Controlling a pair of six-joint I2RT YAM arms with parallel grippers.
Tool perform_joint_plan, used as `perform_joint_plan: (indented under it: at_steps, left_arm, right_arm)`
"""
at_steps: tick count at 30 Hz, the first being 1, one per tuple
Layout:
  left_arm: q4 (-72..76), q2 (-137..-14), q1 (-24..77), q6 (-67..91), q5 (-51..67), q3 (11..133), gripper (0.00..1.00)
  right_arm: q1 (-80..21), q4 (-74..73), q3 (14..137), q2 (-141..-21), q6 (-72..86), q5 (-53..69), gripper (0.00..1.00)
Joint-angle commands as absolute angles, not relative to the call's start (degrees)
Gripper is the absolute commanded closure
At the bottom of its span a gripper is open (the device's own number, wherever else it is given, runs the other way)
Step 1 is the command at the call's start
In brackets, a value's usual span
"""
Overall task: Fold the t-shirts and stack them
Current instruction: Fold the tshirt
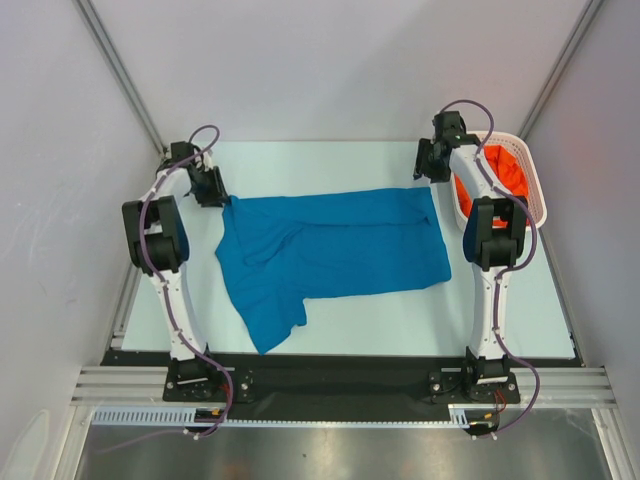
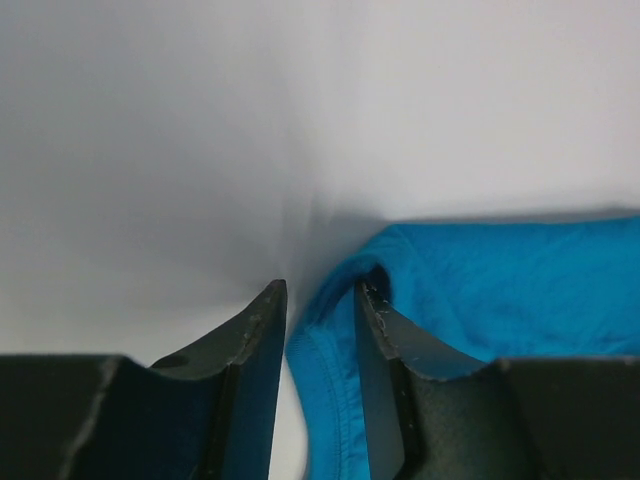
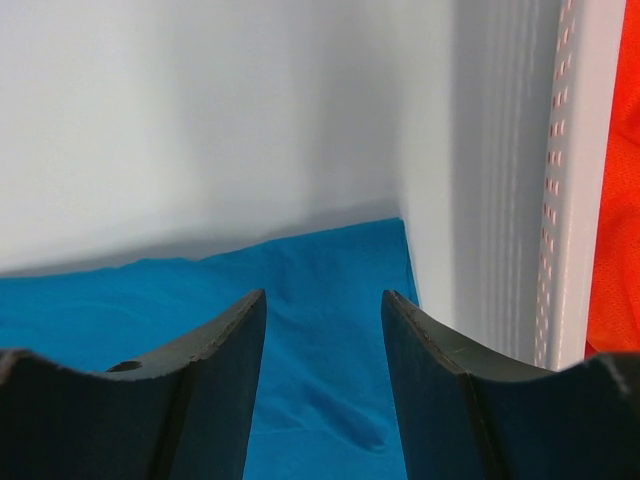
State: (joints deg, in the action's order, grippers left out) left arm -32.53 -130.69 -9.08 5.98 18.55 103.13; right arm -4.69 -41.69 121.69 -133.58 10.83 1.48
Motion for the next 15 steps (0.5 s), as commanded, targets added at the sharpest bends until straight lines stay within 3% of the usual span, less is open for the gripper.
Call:
perform_joint_plan:
  at_steps: [1, 4, 5, 6, 11, 15]
  left_arm:
    - [-32.4, -130.8, -8.6, 5.8, 18.3, 104.2, 0.62]
    - [-30.5, -131.5, -8.6, 7.6, 20.7, 103.9, 0.66]
    - [-30.6, -131.7, -8.5, 8.3, 21.1, 104.6, 0.71]
    - [-30.8, -132.0, -8.6, 8.4, 21.4, 104.9, 0.82]
    - [-32.1, -131.2, -8.9, 8.8, 19.6, 103.6, 0.99]
    - [-31.0, -129.1, -9.0, 8.8, 18.8, 100.8, 1.00]
  right_arm:
    - [-4.8, -41.2, 121.0, -129.6, 10.4, 1.0, 0.44]
    - [-4.8, -42.3, 121.4, -130.7, 11.0, 0.1, 0.45]
    - [-4.7, -42.5, 121.4, -131.0, 11.2, -1.5, 0.46]
    - [-4.7, -43.1, 122.2, -131.9, 11.8, -1.8, 0.46]
    - [-4.7, -47.0, 126.1, -135.6, 13.2, -6.4, 0.56]
    - [-5.0, -44.5, 123.8, -135.9, 13.8, -8.3, 0.59]
